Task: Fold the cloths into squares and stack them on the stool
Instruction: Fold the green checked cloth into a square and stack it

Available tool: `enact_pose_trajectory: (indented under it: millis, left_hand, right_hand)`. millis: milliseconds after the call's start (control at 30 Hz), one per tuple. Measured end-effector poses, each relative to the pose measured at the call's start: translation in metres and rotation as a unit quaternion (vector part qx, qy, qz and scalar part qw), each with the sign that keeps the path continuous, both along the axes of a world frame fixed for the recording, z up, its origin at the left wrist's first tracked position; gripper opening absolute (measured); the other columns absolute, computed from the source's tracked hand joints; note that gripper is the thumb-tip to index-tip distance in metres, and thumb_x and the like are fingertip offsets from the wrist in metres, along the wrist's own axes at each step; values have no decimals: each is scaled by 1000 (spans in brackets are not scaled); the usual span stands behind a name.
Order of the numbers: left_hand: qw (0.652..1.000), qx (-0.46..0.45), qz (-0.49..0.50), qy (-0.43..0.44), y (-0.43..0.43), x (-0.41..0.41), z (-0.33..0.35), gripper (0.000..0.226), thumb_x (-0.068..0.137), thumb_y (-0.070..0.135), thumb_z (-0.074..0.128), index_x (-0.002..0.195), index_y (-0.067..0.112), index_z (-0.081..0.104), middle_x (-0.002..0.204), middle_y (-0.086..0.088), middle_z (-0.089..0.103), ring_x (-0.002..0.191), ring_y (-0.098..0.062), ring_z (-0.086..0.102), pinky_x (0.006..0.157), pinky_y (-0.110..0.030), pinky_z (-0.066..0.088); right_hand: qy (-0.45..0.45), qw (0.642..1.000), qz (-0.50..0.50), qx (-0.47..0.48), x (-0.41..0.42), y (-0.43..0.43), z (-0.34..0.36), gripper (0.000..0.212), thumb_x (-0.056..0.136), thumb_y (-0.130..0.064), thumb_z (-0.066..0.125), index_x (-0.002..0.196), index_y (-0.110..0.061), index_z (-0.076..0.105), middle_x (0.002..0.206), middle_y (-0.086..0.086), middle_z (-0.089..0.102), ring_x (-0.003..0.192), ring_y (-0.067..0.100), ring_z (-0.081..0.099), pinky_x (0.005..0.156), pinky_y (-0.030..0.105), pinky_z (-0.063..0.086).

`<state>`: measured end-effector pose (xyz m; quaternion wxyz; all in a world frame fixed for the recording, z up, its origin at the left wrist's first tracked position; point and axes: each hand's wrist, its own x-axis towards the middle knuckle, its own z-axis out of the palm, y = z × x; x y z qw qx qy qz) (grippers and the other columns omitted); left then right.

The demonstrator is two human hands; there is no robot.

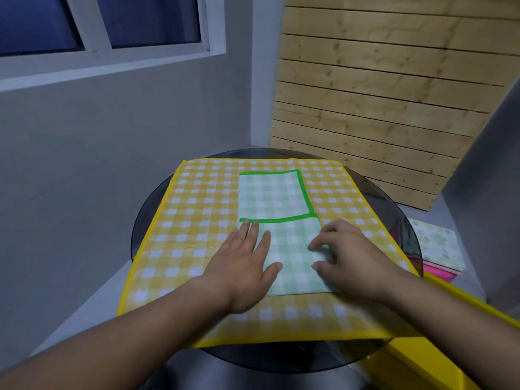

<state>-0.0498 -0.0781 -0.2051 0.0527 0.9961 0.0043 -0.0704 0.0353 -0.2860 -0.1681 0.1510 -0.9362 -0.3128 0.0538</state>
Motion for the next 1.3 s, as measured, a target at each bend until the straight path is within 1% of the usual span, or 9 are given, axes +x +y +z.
enact_pose_trajectory:
  millis: [100, 200, 333, 600, 700, 767, 900, 1033, 1300]
  left_hand:
    - [1000, 19, 2, -3, -2, 0, -2, 72, 101, 57, 10, 158, 18, -10, 164, -10, -19, 150, -25, -25, 123, -42, -10]
    - [1000, 30, 4, -5, -1, 1, -4, 72, 101, 57, 8, 157, 17, -11, 164, -10, -19, 150, -26, -25, 123, -45, -10]
    - [999, 32, 0, -2, -1, 1, -4, 73, 101, 57, 8, 157, 16, -12, 164, -10, -20, 149, -26, -25, 123, -46, -9]
    - [1000, 17, 2, -5, 1, 1, -5, 74, 100, 59, 8, 157, 16, -12, 164, -8, -20, 150, -25, -25, 123, -46, -10]
    - [1000, 4, 4, -5, 1, 2, -6, 74, 100, 59, 9, 158, 18, -11, 164, -7, -20, 149, -24, -26, 122, -46, -11]
    - [1000, -15, 1, -9, 2, 2, -6, 74, 100, 60, 12, 158, 18, -6, 165, -7, -17, 150, -24, -24, 123, -45, -10]
    - [986, -97, -40, -129, 12, 1, 0, 51, 98, 55, 34, 136, 24, 50, 152, -4, 39, 144, -24, 27, 120, -39, 20]
    - [966, -180, -93, -161, 15, -8, 12, 19, 88, 50, 61, 91, 33, 69, 107, 18, 60, 109, -6, 49, 98, -32, 41]
    - [959, -260, -72, -86, 18, -15, 14, 32, 71, 58, 79, 94, 38, 71, 115, 23, 54, 116, 3, 45, 103, -24, 39]
  right_hand:
    - [-50, 995, 85, -6, -10, 19, -7, 53, 96, -42, 51, 146, -27, 41, 162, 1, 19, 151, 20, 8, 122, 34, 12]
    - [-29, 989, 120, -76, -7, 32, -25, 61, 103, -46, 27, 156, -20, 14, 166, 0, -3, 152, 17, -14, 123, 35, -7]
    - [-12, 986, 104, -132, 13, 25, -31, 67, 102, -50, 16, 157, -17, -6, 163, -3, -19, 149, 11, -22, 122, 36, -11]
    - [-4, 986, 89, -138, 28, 11, -31, 65, 102, -50, 11, 156, -21, -11, 162, -8, -23, 146, 5, -26, 121, 39, -15]
    - [-10, 988, 73, -137, 30, 5, -29, 66, 102, -51, 13, 157, -19, -5, 163, -5, -18, 148, 7, -23, 121, 40, -15]
    - [-31, 992, 74, -102, 28, -2, -27, 64, 102, -51, 23, 156, -18, 16, 166, -2, -5, 151, 10, -15, 123, 41, -8]
    - [4, 991, 104, 80, 10, -10, -16, 40, 87, -57, 60, 117, -31, 63, 150, -11, 42, 149, 6, 16, 120, 32, 22]
    - [63, 985, 135, 87, -11, -12, -8, 28, 73, -50, 79, 92, -34, 68, 135, -20, 53, 135, -7, 33, 109, 18, 30]
    - [87, 986, 118, 78, -16, -11, -10, 12, 77, -40, 80, 83, -35, 71, 136, -23, 52, 132, -6, 39, 109, 21, 32]
